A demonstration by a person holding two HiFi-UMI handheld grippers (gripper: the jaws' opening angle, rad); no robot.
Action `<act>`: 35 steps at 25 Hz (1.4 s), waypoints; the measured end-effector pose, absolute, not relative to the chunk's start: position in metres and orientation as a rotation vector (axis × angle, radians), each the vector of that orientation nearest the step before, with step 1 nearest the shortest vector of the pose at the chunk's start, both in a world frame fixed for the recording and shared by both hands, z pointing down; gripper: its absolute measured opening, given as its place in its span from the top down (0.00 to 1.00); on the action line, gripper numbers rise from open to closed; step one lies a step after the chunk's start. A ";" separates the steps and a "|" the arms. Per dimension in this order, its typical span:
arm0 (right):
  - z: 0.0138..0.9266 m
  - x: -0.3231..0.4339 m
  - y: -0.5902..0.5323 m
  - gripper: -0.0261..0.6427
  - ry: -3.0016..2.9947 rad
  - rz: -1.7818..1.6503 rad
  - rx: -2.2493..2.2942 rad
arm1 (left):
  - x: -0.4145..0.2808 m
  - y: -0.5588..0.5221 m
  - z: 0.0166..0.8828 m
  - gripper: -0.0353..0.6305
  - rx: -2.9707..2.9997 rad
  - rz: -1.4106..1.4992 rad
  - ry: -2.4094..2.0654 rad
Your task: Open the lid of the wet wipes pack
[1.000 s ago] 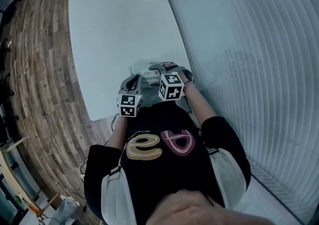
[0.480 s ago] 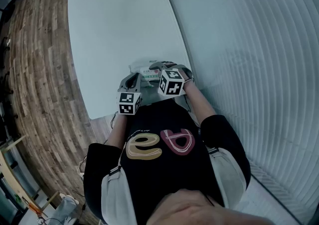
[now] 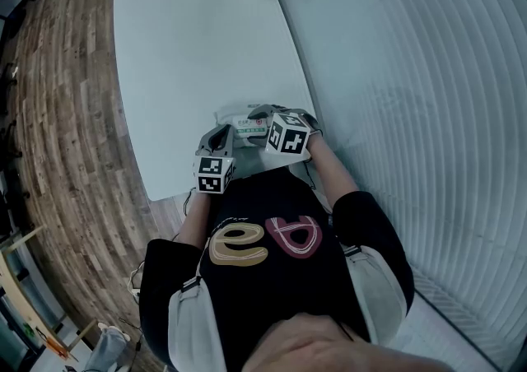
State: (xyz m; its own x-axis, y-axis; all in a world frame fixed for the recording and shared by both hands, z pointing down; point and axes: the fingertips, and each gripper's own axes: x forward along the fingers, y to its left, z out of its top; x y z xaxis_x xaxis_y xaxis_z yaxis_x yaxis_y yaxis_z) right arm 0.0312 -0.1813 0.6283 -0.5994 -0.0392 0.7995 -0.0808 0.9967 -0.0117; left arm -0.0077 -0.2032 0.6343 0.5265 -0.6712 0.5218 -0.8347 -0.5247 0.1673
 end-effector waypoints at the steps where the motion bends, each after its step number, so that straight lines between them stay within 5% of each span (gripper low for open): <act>1: 0.628 0.031 -0.182 0.62 -2.219 0.064 0.083 | -0.008 -0.203 0.635 0.92 2.377 0.570 -1.234; 22: 0.621 0.029 -0.181 0.64 -2.284 0.182 0.097 | -0.012 -0.200 0.635 0.92 2.385 0.562 -1.209; 35: 0.612 0.028 -0.174 0.78 -2.288 0.094 0.076 | -0.012 -0.203 0.637 0.92 2.373 0.555 -1.210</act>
State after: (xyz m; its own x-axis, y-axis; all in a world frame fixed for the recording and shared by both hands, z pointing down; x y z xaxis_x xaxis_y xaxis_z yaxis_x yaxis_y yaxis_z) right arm 0.0276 -0.1744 0.6121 -0.6578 -0.0244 0.7528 -0.0859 0.9954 -0.0428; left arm -0.0117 -0.2026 0.6373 0.5422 -0.6585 0.5219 -0.8251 -0.5346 0.1827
